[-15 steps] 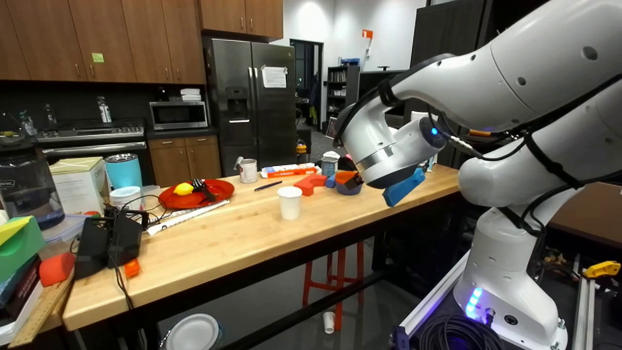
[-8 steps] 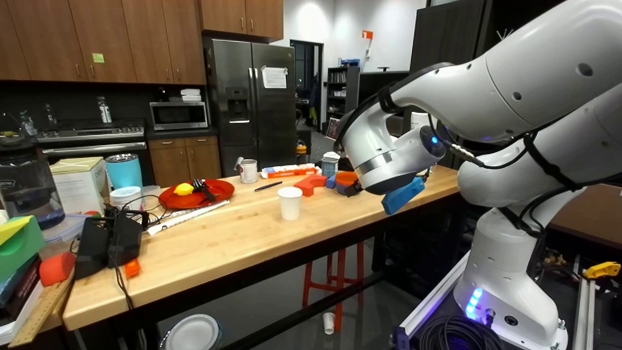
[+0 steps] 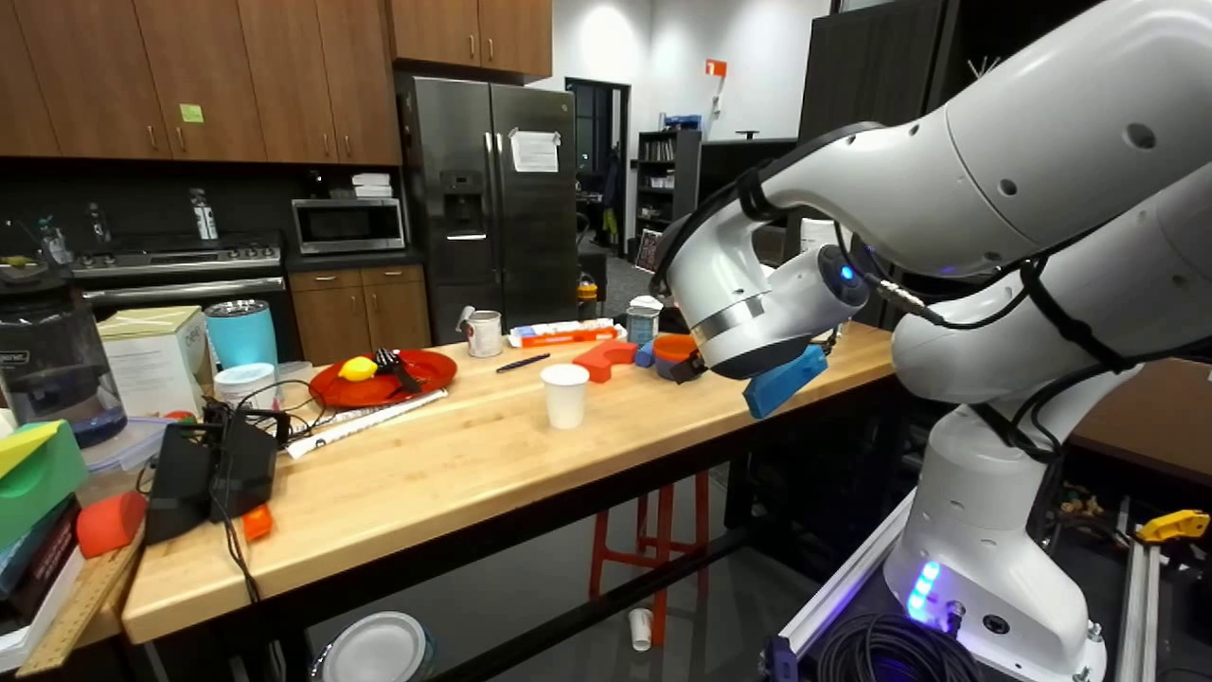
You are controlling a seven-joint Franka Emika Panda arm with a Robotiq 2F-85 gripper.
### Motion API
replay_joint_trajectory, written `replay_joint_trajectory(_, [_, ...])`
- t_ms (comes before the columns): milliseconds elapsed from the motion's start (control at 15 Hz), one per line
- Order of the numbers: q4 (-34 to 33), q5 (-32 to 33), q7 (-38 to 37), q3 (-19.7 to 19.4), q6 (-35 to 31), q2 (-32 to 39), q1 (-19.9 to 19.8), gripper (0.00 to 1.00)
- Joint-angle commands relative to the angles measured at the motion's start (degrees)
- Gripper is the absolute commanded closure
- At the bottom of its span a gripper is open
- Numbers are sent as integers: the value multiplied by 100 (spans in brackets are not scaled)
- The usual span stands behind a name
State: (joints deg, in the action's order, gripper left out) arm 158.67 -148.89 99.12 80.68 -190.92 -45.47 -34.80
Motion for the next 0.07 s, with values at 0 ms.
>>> replay_joint_trajectory(0, [152, 853, -1085, 200, -1, 79, 91, 0])
